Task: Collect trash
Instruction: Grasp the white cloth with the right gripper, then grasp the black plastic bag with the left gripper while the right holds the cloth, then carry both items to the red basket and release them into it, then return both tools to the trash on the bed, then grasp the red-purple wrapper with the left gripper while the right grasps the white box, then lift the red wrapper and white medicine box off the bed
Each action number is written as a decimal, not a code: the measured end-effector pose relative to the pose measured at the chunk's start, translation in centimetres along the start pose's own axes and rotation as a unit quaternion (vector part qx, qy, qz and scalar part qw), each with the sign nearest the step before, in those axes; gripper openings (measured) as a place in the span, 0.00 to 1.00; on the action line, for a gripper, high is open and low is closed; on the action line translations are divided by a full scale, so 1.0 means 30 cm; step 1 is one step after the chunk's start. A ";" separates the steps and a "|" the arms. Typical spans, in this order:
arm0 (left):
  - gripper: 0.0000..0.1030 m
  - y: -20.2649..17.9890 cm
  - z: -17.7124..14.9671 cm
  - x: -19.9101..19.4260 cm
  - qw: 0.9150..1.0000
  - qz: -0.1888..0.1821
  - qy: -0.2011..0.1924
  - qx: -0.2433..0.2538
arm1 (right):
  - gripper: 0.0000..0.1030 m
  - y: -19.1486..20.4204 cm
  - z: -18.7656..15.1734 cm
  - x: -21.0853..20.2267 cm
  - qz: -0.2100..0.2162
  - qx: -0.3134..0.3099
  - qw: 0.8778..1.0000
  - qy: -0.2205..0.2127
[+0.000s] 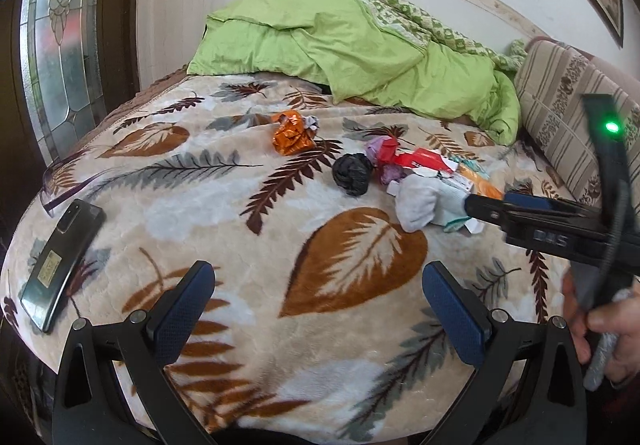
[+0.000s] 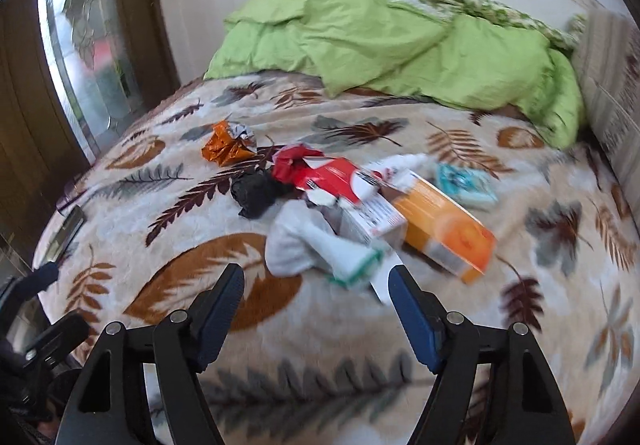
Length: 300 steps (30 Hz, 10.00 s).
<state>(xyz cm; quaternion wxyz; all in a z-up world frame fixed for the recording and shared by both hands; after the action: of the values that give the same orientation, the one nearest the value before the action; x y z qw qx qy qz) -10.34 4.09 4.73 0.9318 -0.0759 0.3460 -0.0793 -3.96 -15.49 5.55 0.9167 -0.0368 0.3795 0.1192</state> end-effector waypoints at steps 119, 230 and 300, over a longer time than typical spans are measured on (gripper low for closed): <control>0.40 -0.582 -0.130 -0.004 0.982 -0.123 0.054 0.135 | 0.08 -0.377 -0.433 -0.523 -0.021 0.245 0.968 -0.055; 0.32 -0.097 0.201 0.654 0.990 -0.037 0.130 -0.038 | 0.37 -0.102 -0.222 -0.117 0.080 0.103 0.992 -0.006; 0.31 -0.233 -0.097 0.220 0.995 -0.064 0.050 0.055 | 0.34 -0.058 -0.314 -0.143 0.015 0.069 0.998 0.004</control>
<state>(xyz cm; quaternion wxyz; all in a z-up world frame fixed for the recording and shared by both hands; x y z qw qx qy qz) -7.97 -4.30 -0.26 0.9091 -0.0428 0.3815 -0.1617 -12.93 -19.49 1.85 0.9135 0.0316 0.3914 0.1067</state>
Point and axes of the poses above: each gripper's, at about its wrist camera, not at the fingertips, and x roughly the way its jaws point, y to its left, z to its top, the point moved 6 cm from there along x, roughly the way its jaws point, and after that the axes turned 6 degrees about -x, right-handed, at the moved point
